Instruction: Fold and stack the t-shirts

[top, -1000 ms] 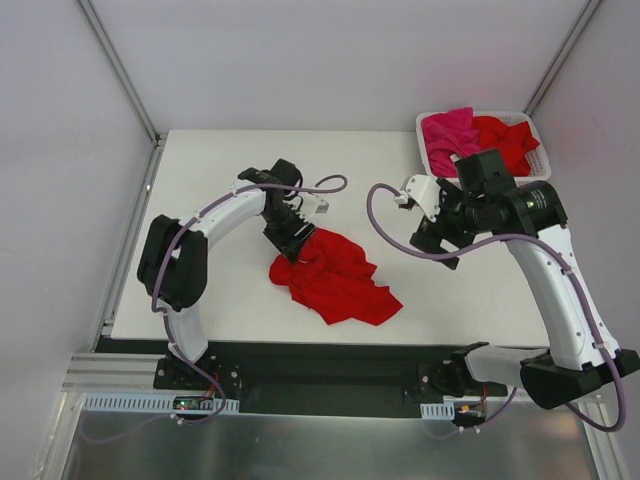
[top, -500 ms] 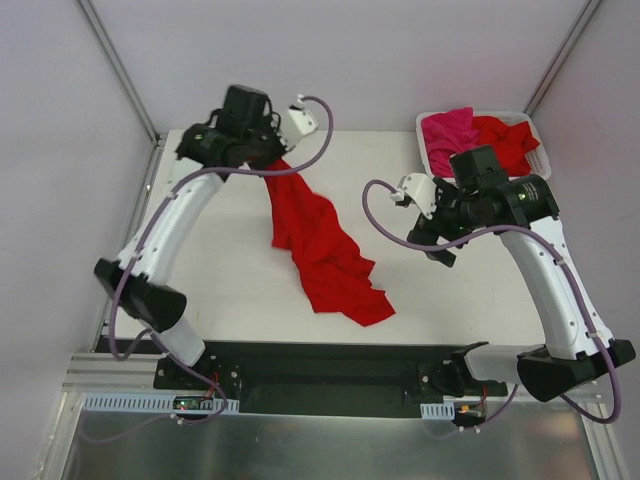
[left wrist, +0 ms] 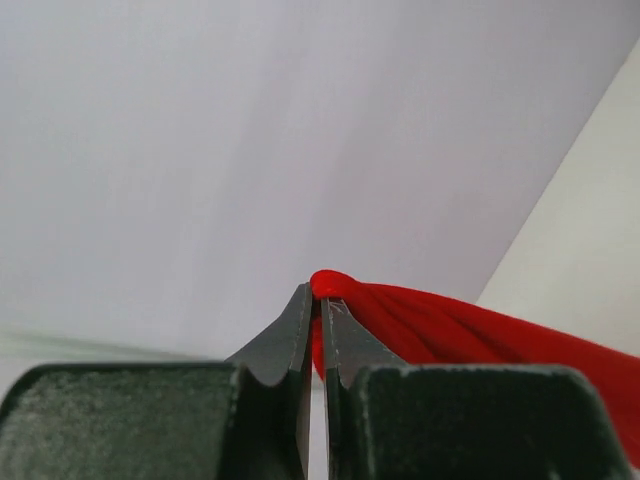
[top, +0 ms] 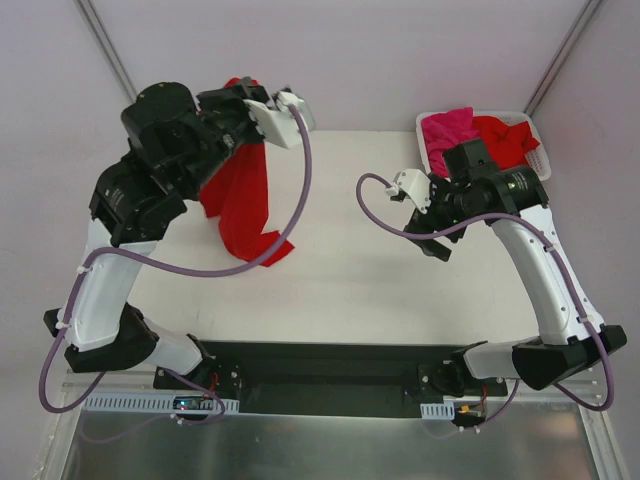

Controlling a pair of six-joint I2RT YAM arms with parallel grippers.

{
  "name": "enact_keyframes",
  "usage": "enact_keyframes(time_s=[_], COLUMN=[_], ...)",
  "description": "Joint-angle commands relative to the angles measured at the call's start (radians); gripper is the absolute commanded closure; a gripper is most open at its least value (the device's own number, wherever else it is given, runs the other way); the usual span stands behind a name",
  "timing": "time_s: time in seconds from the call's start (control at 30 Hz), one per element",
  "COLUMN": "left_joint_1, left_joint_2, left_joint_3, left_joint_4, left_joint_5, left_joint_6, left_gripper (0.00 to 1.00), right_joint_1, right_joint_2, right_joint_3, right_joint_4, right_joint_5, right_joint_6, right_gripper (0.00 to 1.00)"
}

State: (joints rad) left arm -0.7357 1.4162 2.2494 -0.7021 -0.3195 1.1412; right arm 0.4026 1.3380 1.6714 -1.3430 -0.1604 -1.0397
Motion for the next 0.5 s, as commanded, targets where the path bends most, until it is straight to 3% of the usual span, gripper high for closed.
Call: enact_keyframes(time_s=[0.0,0.1,0.17,0.2,0.23,0.27,0.33,0.47], left_joint_1=[-0.155,-0.209,-0.220,-0.223,-0.229,-0.228,-0.199,0.025], left_joint_2=[0.049,0.095,0.142,0.157,0.174,0.176,0.158,0.086], left_joint_3=[-0.027,-0.068,-0.065,-0.062,-0.056,-0.065,-0.108,-0.138], left_joint_4=[0.124,0.151,0.158,0.158,0.158,0.159,0.173,0.205], left_joint_5=[-0.029,0.060,0.097,0.099,0.096,0.083,0.010,0.039], left_joint_6=[0.101,0.057,-0.018,-0.037,-0.053,-0.032,0.027,0.083], left_gripper=[1.00,1.00,0.85,0.66,0.26,0.01,0.01,0.01], right_joint_1=[-0.005,-0.005,-0.005,-0.005,-0.005,-0.005,-0.005,-0.005], right_joint_2=[0.013,0.023,0.026,0.029,0.030,0.032,0.036,0.039], right_joint_3=[0.047,0.045,0.037,0.030,0.022,0.016,0.007,0.019], right_joint_4=[-0.229,-0.229,-0.228,-0.223,-0.217,-0.206,-0.205,-0.202], right_joint_5=[-0.019,-0.016,0.004,0.018,0.034,0.071,0.087,0.053], right_joint_6=[-0.006,-0.008,-0.016,-0.013,-0.010,-0.006,-0.008,-0.003], right_gripper=[0.04,0.04,0.04,0.04,0.04,0.04,0.04,0.04])
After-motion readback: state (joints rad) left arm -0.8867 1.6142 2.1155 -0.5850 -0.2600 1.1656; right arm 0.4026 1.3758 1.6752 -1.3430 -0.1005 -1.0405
